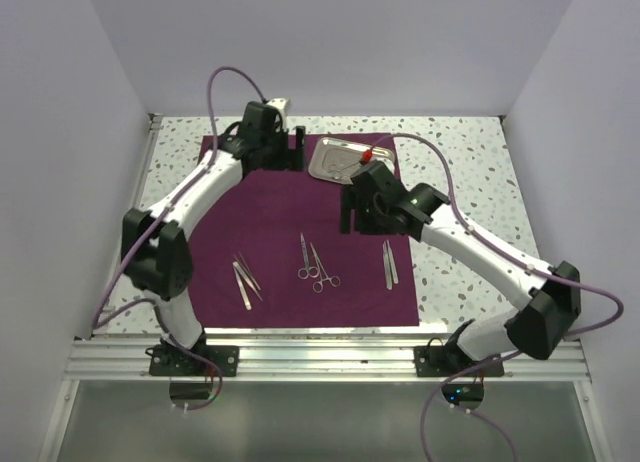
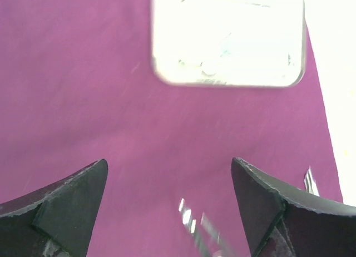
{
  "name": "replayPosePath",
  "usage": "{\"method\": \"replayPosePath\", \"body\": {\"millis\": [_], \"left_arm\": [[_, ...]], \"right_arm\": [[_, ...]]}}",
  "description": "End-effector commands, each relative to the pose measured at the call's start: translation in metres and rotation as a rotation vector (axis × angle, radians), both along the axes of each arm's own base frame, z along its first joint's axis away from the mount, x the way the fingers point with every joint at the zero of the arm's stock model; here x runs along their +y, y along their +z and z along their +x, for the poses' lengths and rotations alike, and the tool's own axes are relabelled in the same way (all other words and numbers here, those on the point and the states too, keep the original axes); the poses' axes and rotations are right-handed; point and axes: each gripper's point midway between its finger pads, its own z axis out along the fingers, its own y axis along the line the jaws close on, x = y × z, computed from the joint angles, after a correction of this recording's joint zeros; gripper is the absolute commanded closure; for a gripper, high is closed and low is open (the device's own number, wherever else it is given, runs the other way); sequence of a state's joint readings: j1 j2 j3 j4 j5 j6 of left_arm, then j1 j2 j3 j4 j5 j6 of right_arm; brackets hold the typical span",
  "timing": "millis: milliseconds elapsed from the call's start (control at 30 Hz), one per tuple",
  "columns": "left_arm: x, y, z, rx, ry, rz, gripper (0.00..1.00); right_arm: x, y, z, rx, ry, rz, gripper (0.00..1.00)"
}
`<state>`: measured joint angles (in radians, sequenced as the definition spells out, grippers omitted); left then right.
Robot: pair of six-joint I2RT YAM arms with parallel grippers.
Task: Open and lay out the surgical kit
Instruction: Pick up the medical item from the container.
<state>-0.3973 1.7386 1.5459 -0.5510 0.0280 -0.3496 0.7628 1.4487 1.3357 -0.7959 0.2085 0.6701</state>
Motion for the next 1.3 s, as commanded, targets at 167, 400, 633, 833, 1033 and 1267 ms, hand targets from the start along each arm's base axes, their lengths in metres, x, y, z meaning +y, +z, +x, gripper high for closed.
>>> {"method": "replayPosePath", "body": {"millis": [167, 400, 633, 833, 1033, 1267], "left_arm": [[-0.122, -0.030, 0.087, -0.080, -0.250, -0.050, 0.06], [-0.167, -0.068, 0.118, -0.133, -0.263, -0.084, 0.05], [-0.200, -0.094, 0.123, -0.204, -0.280, -0.006, 0.03], [-0.197, -0.107, 0.141, -0.244, -0.223, 0.017, 0.00], [-0.181, -0.138, 0.150, -0.198, -0.187, 0.036, 0.00], [-0.177, -0.155, 0.145, -0.152, -0.202, 0.023, 0.00]], "right_arm": [[-0.088, 0.004, -0.062, 0.029, -0.150, -0.101, 0.22], [-0.119, 0.004, -0.094, 0.045, -0.227, -0.078, 0.21], [-0.128, -0.011, -0.114, 0.105, -0.269, -0.059, 0.22], [-0.138, -0.021, -0.126, 0.129, -0.303, -0.058, 0.24], [-0.138, -0.024, -0.127, 0.135, -0.305, -0.053, 0.25], [-0.130, -0.029, -0.123, 0.147, -0.265, -0.059, 0.26]]}}
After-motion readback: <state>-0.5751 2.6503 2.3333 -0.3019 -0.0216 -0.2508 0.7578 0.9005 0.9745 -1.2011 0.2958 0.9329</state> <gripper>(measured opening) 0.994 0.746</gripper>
